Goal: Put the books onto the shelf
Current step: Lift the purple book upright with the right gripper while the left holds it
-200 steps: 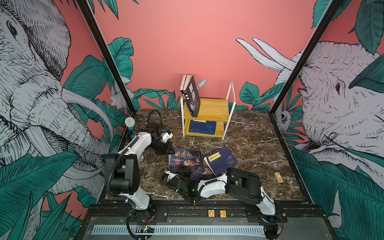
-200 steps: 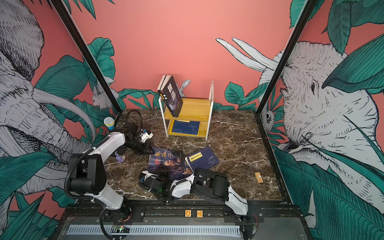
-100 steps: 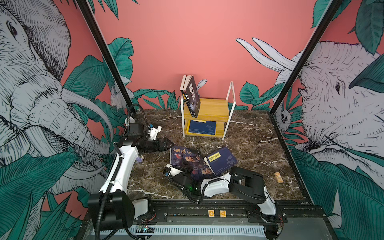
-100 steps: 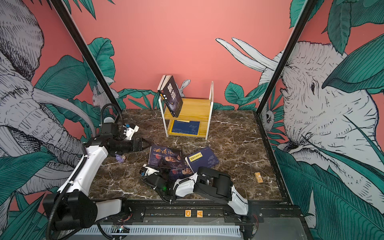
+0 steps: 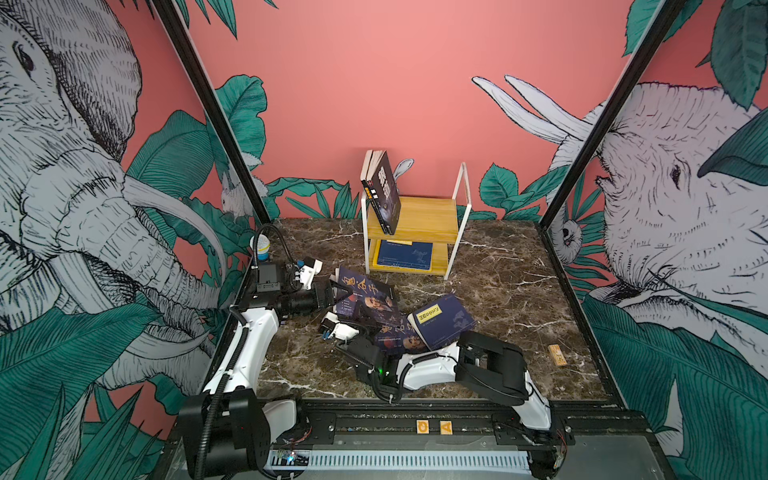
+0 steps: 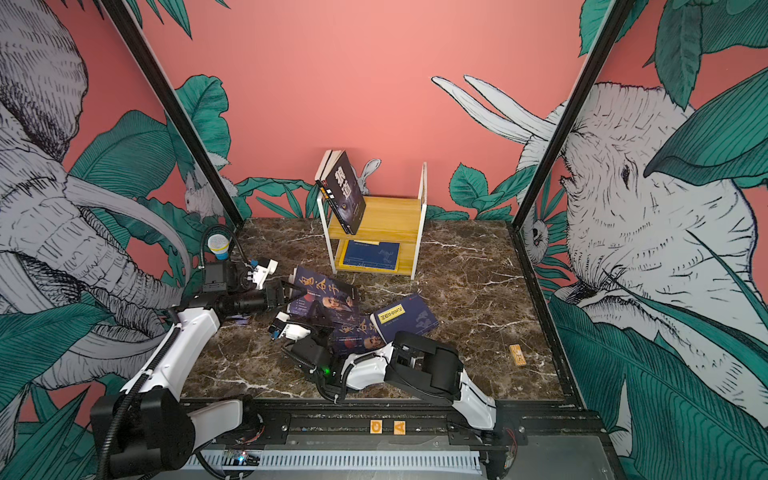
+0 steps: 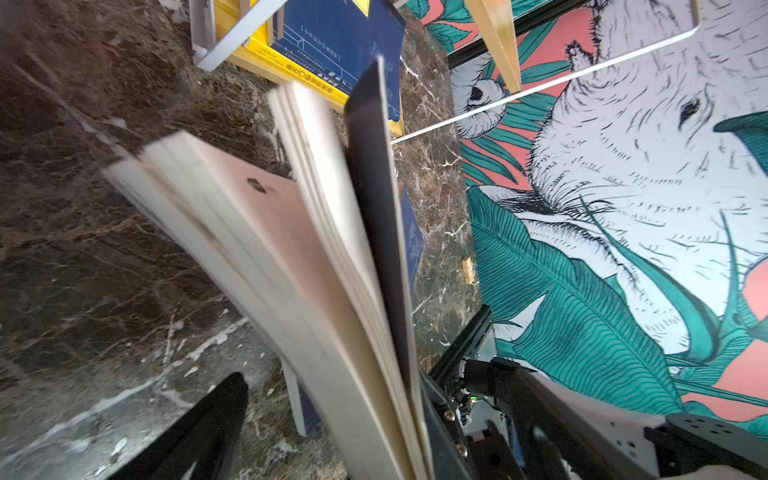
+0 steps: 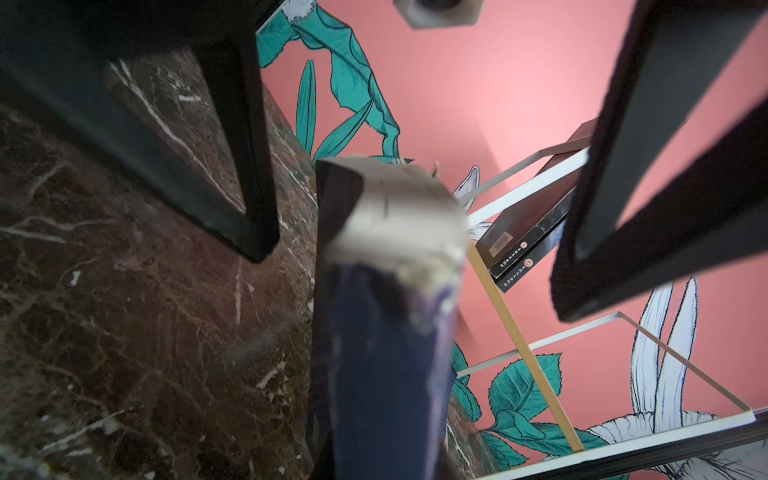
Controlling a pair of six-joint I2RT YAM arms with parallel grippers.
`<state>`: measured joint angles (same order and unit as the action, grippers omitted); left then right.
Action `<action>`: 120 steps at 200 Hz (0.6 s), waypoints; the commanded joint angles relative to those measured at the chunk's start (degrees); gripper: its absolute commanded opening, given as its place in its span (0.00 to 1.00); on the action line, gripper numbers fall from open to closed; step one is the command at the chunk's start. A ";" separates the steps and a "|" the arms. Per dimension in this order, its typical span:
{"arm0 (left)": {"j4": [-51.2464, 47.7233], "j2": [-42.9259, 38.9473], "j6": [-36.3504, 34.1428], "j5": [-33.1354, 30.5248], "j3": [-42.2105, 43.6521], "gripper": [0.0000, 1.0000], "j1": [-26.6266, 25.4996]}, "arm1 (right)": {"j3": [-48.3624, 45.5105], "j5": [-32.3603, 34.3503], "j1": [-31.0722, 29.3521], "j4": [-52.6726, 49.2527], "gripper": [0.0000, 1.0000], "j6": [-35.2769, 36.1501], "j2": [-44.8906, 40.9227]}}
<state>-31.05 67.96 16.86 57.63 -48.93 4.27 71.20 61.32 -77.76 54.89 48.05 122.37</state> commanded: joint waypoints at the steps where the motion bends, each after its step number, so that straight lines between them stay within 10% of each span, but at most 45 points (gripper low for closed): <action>1: 6.64 1.68 5.64 4.16 0.22 0.90 -0.18 | 0.81 0.92 -0.95 10.29 0.00 4.79 0.71; 44: 8.06 4.90 7.74 4.23 -2.21 0.49 -0.13 | -0.52 -0.13 -2.21 14.02 0.00 7.87 1.49; 74: 3.25 5.18 3.73 3.09 -4.11 0.00 -0.12 | -0.06 0.34 -2.70 15.23 0.00 10.31 2.65; 99: 4.77 2.69 3.55 3.30 -2.03 0.00 -0.13 | -1.32 0.56 -2.75 18.54 0.00 12.56 3.64; 120: 1.46 2.50 2.43 4.33 -3.74 0.00 -0.05 | -1.33 2.19 -2.53 23.82 0.32 17.43 5.00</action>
<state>-27.18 73.01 21.91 59.40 -50.87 4.21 70.46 61.54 -79.66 68.23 58.98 125.97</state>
